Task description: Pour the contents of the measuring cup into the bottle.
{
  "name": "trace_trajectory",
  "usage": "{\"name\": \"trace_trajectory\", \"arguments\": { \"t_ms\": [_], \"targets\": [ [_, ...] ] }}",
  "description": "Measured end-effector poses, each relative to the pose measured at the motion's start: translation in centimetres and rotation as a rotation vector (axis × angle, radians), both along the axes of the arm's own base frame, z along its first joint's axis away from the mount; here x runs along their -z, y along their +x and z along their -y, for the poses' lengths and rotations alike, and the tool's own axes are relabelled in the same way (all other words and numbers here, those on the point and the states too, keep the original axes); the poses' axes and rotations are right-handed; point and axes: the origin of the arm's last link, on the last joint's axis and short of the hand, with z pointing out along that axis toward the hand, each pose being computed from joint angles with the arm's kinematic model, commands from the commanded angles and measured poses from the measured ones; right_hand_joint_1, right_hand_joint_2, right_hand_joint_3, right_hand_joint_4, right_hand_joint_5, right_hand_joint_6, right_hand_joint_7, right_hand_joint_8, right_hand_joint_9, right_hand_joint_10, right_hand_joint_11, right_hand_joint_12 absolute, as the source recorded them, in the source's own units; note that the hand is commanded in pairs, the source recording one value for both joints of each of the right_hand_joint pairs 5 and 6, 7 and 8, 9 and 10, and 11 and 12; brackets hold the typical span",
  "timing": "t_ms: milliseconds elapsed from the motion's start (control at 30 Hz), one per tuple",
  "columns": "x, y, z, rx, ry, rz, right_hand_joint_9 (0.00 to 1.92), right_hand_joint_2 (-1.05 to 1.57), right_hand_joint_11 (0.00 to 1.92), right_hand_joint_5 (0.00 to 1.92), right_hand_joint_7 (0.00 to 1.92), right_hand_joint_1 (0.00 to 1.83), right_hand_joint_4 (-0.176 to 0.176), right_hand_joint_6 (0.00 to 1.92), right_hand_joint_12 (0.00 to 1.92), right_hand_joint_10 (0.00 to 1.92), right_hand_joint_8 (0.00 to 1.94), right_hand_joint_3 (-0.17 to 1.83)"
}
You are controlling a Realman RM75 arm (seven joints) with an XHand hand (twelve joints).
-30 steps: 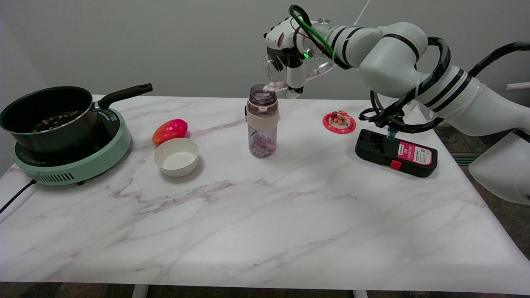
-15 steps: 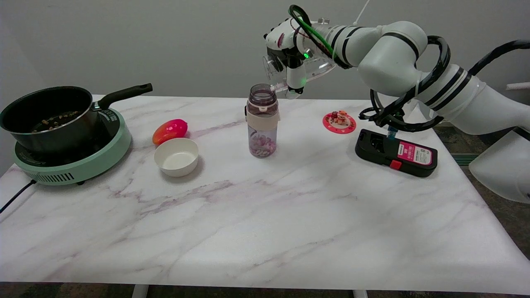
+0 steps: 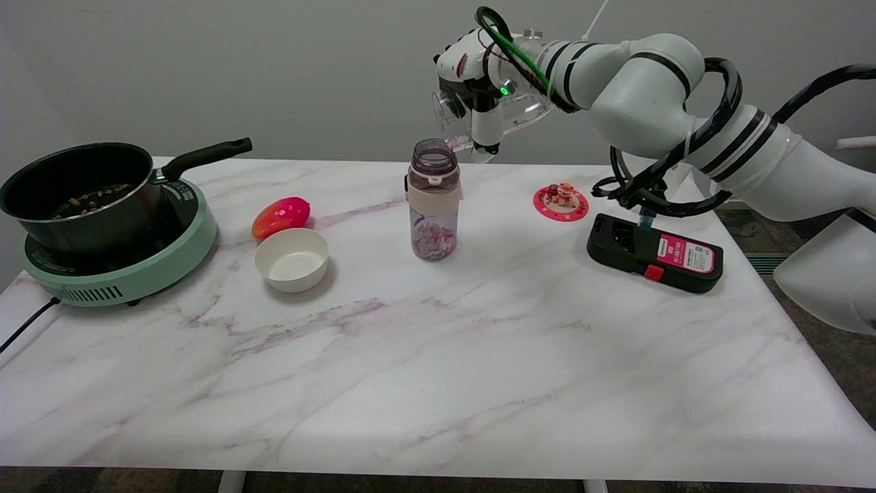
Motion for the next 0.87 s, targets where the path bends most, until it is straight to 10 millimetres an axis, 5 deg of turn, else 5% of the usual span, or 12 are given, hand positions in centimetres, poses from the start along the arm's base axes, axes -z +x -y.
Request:
{"name": "trace_trajectory", "arguments": {
  "t_ms": [867],
  "targets": [
    [0.25, 0.13, 0.27, -0.005, 0.005, -0.003, 1.50, 0.87, 1.27, 1.92, 1.68, 1.61, 0.000, 1.92, 1.27, 1.50, 1.68, 1.06]
  ]
}}
